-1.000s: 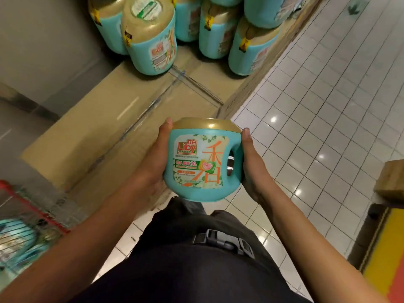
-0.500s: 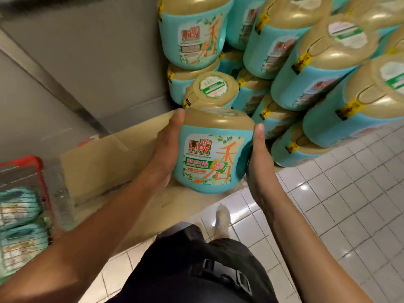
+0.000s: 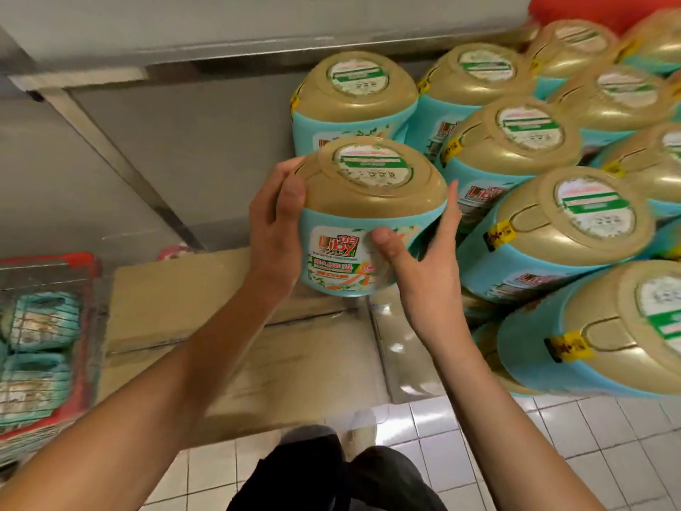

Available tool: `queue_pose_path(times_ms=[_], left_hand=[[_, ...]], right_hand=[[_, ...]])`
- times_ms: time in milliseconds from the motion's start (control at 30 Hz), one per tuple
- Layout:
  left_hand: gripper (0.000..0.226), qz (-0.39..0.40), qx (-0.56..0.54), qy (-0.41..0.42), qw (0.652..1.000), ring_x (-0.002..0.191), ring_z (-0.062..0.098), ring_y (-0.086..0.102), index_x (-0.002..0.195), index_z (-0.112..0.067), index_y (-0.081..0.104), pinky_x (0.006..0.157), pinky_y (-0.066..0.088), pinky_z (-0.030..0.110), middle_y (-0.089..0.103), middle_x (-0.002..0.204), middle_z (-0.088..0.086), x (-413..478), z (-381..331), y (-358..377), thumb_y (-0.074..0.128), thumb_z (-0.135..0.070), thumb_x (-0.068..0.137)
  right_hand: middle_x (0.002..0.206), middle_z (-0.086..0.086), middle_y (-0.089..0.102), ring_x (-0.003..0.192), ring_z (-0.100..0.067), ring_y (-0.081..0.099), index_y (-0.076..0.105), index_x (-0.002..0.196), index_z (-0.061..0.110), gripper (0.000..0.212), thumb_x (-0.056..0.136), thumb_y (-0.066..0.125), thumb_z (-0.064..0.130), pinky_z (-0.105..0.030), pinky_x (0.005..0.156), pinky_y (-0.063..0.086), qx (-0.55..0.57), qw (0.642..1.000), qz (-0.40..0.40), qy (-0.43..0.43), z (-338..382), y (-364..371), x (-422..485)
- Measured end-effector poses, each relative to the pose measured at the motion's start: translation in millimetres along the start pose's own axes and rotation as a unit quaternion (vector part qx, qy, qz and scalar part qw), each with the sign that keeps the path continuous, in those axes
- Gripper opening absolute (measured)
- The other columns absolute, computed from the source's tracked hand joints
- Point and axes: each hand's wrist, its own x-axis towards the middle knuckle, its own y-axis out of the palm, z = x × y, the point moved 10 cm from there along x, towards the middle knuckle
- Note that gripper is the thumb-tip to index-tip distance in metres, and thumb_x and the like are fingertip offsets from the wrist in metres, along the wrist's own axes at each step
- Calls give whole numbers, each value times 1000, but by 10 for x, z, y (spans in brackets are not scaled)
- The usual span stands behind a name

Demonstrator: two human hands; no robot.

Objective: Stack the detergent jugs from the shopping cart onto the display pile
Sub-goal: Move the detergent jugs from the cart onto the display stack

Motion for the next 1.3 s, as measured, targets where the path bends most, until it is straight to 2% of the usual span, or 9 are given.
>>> queue_pose_path(times_ms=[133,233,333,533,833,933,1067,1133,1300], left_hand=[[42,11,18,34,999,100,7,65,122,-22,65,86,55,28,72,110,-13,112,38,151,49,-57,105],[61,7,29,31,999,104,22,63,127,-9,57,90,55,41,67,115,6,88,189,171,49,-64,103],[72,31,55,47,997,112,23,62,137,-1,47,95,53,38,62,125,14,87,230,252,44,-65,104],[86,-10,92,16,996,132,31,59,144,-6,49,111,49,50,61,140,20,184,361,175,39,-78,97],[88,-16,85,-16,996,129,20,62,146,-6,48,106,54,40,64,136,9,99,323,96,47,-77,94],[87,7,97,-22,995,136,22,58,151,-6,44,110,53,48,60,144,8,-1,317,34,42,-74,96],[83,-49,129,-72,988,136,15,59,146,-23,50,115,49,42,61,145,0,-333,421,-411,39,-85,92],[67,-82,134,-109,981,131,13,62,140,-27,57,112,51,43,64,142,-2,-601,497,-733,37,-75,98],[53,-149,125,-165,967,119,16,67,121,-29,66,98,53,33,70,127,-3,-1403,443,-1658,33,-63,97]], right_hand=[[173,13,26,155,3,26,5,170,28,132,69,81,67,-24,127,28,-12,1000,-2,-28,48,-55,183],[171,8,32,156,-5,31,19,169,21,123,74,88,57,-39,129,30,33,998,-54,-20,-129,-64,129],[165,1,40,153,-14,40,34,165,17,102,83,88,44,-47,126,36,37,997,-70,-18,-354,33,6],[166,-1,38,154,-17,38,30,166,15,93,91,84,26,-48,125,37,-3,997,-65,-31,-584,150,96],[168,-5,36,158,-20,32,30,165,14,82,98,75,27,-53,125,35,-38,996,-45,-71,-742,141,111],[167,-4,33,158,-22,31,32,164,16,75,101,72,22,-55,123,37,-38,995,-45,-82,-796,99,-1],[156,2,41,151,-22,41,40,159,20,62,103,67,18,-35,117,47,-2,996,-49,-69,-865,111,-294],[149,5,47,143,-23,49,47,152,21,53,102,64,19,-29,111,50,-6,997,-29,-65,-885,225,-459],[138,4,57,128,-20,58,56,136,24,34,103,60,20,-26,100,52,-33,991,124,-39,-975,977,-803]])
